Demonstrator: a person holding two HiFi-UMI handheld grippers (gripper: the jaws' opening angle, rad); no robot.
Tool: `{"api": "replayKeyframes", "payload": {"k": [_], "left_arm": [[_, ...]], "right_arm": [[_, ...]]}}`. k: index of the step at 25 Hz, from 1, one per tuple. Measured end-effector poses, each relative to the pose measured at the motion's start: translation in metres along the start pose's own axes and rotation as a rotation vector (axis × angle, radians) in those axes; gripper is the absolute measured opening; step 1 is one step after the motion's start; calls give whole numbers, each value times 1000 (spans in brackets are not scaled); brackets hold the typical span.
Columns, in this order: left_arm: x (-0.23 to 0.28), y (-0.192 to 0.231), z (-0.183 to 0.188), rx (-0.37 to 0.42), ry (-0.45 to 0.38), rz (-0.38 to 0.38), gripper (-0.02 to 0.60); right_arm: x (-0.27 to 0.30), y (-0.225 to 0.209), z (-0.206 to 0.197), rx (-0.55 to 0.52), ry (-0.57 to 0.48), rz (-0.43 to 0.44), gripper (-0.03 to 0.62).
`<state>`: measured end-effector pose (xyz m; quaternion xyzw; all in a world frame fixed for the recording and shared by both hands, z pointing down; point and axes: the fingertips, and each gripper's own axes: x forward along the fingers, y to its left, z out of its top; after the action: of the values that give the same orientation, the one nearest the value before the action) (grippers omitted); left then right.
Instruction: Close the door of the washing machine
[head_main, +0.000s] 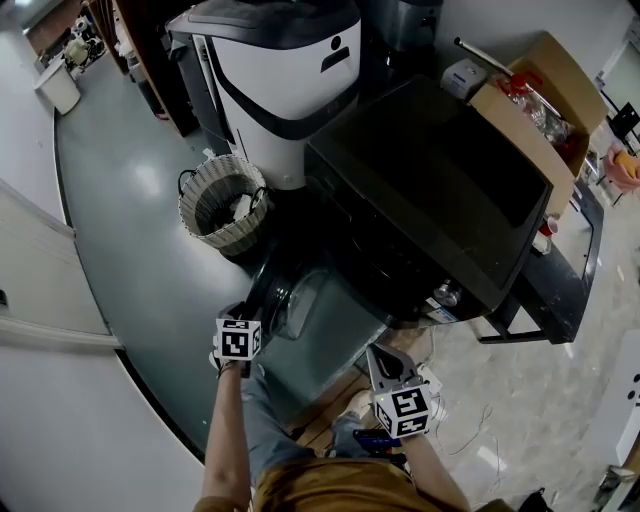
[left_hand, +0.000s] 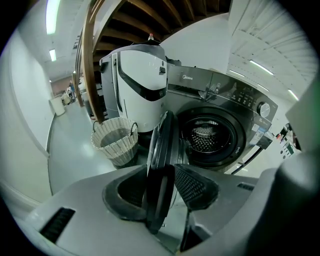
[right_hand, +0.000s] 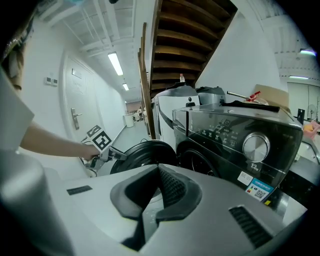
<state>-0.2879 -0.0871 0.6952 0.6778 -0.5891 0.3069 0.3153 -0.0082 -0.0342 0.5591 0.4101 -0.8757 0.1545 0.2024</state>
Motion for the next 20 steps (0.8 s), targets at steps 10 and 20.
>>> {"api": "replayKeyframes", "payload": {"k": [10, 20], "left_arm": [[0, -27, -3, 67, 20, -7, 176], [0, -52, -8, 119, 54, -25, 155]], "right_arm": [[-19, -15, -9, 34, -15, -38, 12], [-26, -30, -11, 51, -40, -63, 12]]}}
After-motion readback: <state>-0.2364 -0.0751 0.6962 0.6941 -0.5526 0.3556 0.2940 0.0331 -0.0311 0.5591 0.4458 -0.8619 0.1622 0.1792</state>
